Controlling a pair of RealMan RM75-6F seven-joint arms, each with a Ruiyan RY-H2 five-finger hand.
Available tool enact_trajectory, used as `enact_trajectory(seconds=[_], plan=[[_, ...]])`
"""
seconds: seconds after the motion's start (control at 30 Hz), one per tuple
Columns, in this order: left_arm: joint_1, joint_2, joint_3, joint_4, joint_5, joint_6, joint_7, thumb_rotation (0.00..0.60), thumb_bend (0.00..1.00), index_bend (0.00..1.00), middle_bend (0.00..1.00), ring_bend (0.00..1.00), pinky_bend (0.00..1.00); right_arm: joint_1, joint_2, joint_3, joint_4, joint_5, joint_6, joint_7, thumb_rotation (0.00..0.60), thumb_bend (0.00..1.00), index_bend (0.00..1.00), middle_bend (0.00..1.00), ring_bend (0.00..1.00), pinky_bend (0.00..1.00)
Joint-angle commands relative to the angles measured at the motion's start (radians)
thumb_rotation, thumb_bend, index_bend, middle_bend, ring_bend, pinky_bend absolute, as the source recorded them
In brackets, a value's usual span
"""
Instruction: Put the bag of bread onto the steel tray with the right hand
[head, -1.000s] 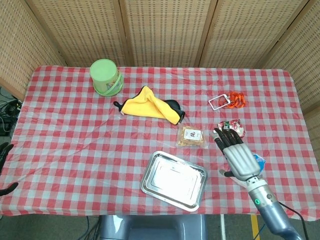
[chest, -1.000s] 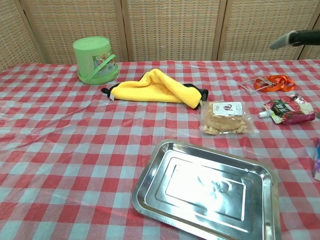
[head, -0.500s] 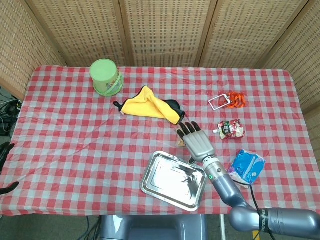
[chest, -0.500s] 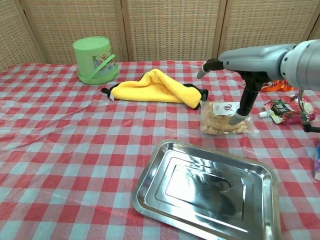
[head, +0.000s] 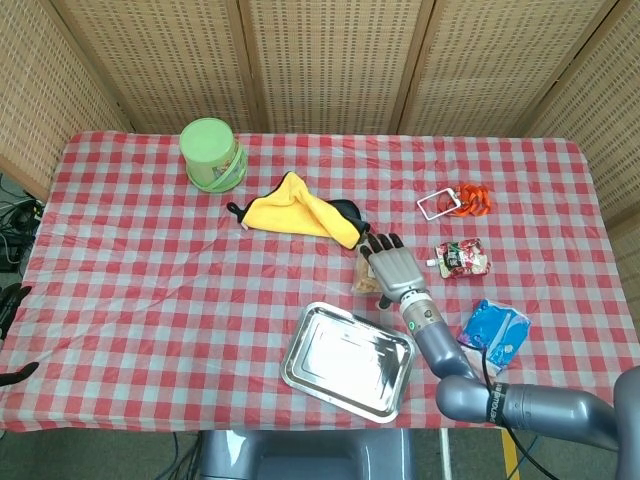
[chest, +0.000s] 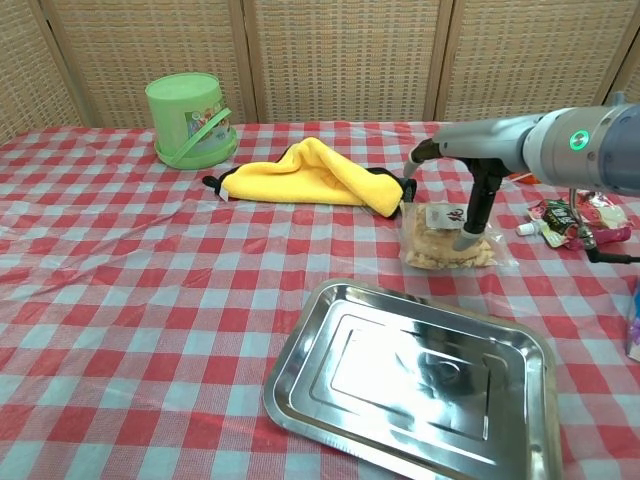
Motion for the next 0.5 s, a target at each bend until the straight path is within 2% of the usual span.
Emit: enact_trajectory(seconds=[0.03,0.5], plan=[[0.0,0.0,0.001,0.0,0.0,0.001,0.001,0.6,0.14,0.0,0.0,0.0,0.0,0.022,-0.024,-0.02,0.053,0.033,-0.029,0.028,0.6,0.06,0.18,0.03,0.0,0.06],[-0.006,0.002,0.01,-0.004,0.015,-0.008,-0.006,0.6,0.14,0.0,0.0,0.0,0.0,0.057,-0.058,-0.067,0.145,0.068,-0.074,0.087,0.6,0.07,0.15,0.03,0.0,0.09]])
